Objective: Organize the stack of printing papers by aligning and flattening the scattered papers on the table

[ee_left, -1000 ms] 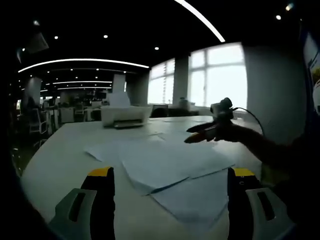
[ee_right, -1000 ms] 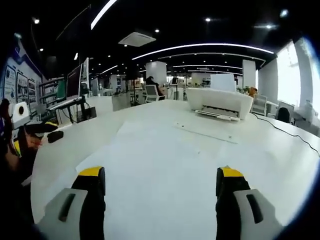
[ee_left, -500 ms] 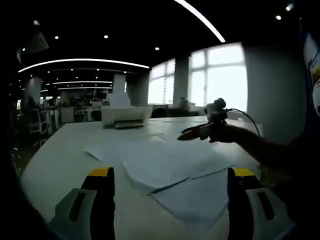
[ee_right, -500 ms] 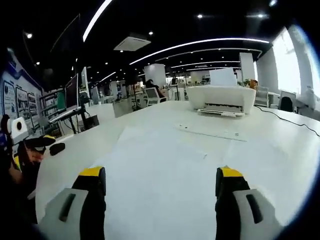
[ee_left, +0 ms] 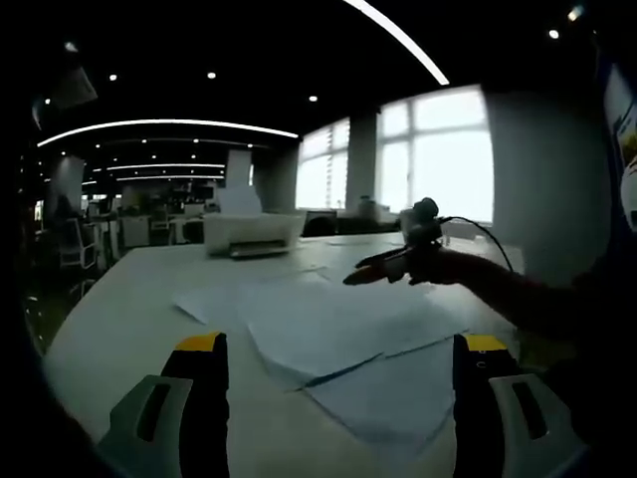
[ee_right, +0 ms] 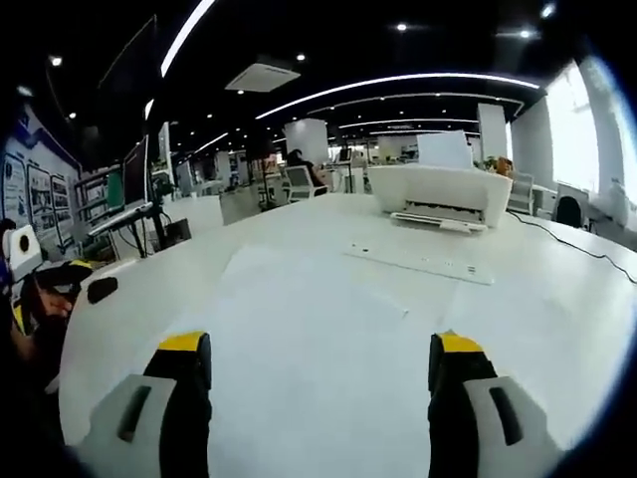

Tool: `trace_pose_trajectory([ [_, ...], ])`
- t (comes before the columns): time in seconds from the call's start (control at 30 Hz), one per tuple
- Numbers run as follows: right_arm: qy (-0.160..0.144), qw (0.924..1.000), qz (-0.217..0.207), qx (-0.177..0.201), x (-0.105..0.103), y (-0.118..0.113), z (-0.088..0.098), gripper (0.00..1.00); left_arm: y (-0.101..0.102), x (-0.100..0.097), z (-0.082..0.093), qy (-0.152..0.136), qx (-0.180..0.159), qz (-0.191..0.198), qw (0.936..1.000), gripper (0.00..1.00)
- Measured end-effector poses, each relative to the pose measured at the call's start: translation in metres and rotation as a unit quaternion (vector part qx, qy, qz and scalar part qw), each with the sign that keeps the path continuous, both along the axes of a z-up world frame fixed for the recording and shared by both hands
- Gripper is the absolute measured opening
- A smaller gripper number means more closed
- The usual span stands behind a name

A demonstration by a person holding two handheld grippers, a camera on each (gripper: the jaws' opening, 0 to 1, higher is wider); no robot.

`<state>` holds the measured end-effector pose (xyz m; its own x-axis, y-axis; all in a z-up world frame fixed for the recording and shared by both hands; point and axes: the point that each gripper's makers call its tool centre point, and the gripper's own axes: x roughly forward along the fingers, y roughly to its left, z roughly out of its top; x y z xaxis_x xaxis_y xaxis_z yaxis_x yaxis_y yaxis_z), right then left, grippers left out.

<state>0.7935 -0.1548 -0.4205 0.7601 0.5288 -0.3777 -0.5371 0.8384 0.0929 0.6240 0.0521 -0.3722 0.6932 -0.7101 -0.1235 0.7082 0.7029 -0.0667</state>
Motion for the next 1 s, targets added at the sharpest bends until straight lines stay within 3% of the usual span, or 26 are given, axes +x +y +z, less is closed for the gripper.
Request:
trace_pose_trajectory([
  [0.23,0.007,0.9999,-0.008,-0.005,0.011,-0.004,-0.006,0.85,-0.001,0.0,0.001,-0.001,0.001,-0.002,1.0,0.96],
  [0.67,0.024,0.9987,-0.024,-0.038,0.024,-0.012,-0.033,0.85,-0.006,0.0,-0.003,0.0,0.007,-0.007,0.9999,0.96],
  [1.0,0.024,0.9987,-0.027,-0.037,0.035,-0.013,-0.038,0.84,-0.01,-0.001,-0.01,0.003,0.019,-0.011,0.9998,0.96],
])
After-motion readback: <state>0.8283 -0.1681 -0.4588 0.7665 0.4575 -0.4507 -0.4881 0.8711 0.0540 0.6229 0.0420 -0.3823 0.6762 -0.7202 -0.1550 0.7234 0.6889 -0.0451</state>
